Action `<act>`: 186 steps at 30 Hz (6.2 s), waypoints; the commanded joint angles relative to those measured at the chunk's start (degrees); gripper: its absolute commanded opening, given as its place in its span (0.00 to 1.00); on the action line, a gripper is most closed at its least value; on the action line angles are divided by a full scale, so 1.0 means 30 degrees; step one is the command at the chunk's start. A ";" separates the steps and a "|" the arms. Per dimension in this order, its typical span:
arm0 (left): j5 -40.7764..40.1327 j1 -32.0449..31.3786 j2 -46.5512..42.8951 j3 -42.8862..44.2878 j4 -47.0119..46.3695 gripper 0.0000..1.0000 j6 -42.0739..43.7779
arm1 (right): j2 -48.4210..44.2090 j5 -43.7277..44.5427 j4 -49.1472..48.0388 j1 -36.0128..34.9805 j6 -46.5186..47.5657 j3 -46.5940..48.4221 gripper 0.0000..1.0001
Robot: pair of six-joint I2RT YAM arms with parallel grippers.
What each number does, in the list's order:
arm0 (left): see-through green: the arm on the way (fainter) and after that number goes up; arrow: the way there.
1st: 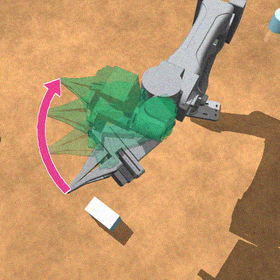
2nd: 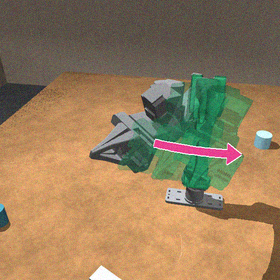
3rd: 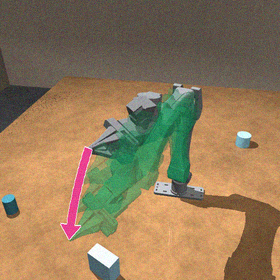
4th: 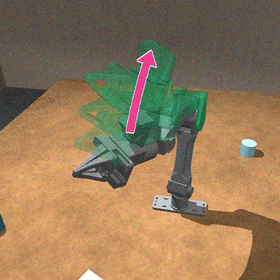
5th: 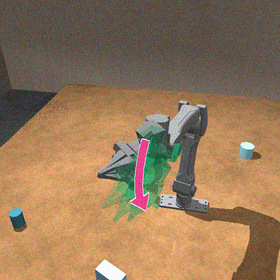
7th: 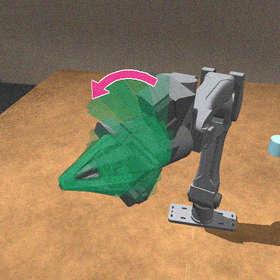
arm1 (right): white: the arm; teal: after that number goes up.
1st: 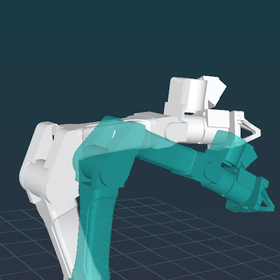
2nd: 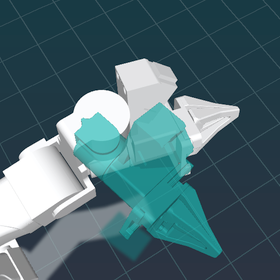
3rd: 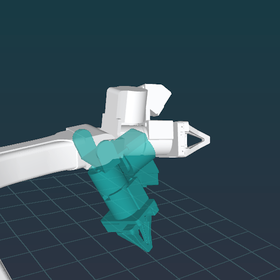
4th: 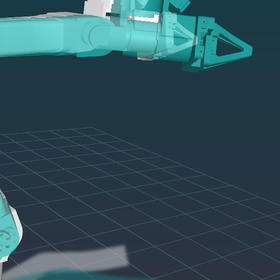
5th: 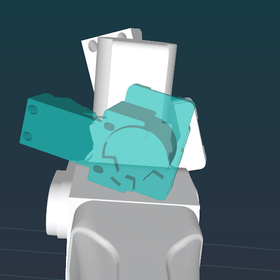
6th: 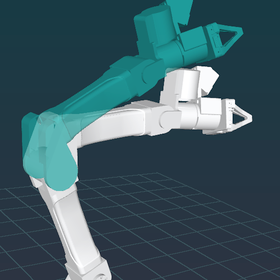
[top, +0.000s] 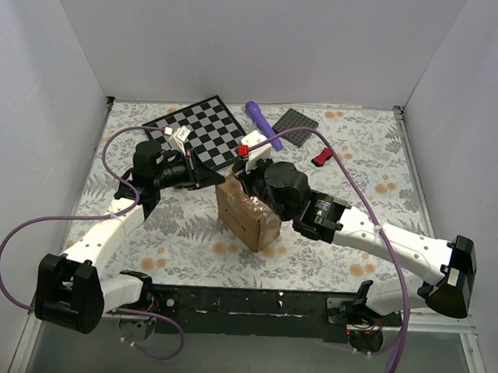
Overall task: Unpack the express box
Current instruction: Cut the express box at the center of the board.
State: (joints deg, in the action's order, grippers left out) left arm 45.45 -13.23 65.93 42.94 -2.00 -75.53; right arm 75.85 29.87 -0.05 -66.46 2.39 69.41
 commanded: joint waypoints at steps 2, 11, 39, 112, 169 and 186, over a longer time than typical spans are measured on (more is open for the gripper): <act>0.0553 -0.0159 -0.0297 -0.0338 0.1077 0.00 -0.0049 | -0.0412 0.0357 -0.1153 -0.0114 0.0257 -0.0108 0.01; 0.0524 -0.0159 -0.0415 -0.0426 0.1077 0.00 -0.0020 | -0.0295 -0.0024 -0.1739 -0.0084 0.0315 -0.0050 0.01; 0.0582 -0.0159 -0.0444 -0.0455 0.0989 0.00 -0.0137 | -0.0207 -0.0903 -0.0011 -0.0113 0.0169 -0.0138 0.01; -0.0706 -0.0159 -0.0796 -0.0279 0.1340 0.00 -0.0576 | -0.4952 -0.1752 0.6199 -0.0172 -0.2437 -0.1543 0.01; -0.3461 -0.0159 -0.2143 -0.0250 0.2922 0.00 -0.0899 | -0.8966 -0.3071 1.1472 -0.0465 -0.5748 -0.2393 0.01; -0.3929 -0.0159 -0.2055 -0.0279 0.2951 0.00 -0.1045 | -0.8614 -0.2605 1.3671 -0.0494 -0.5778 -0.1368 0.01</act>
State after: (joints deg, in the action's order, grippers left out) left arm 38.26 -14.13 60.69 42.68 5.15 -78.46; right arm 50.54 22.68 31.64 -67.16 -13.89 64.07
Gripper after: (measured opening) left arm 0.067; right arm 0.327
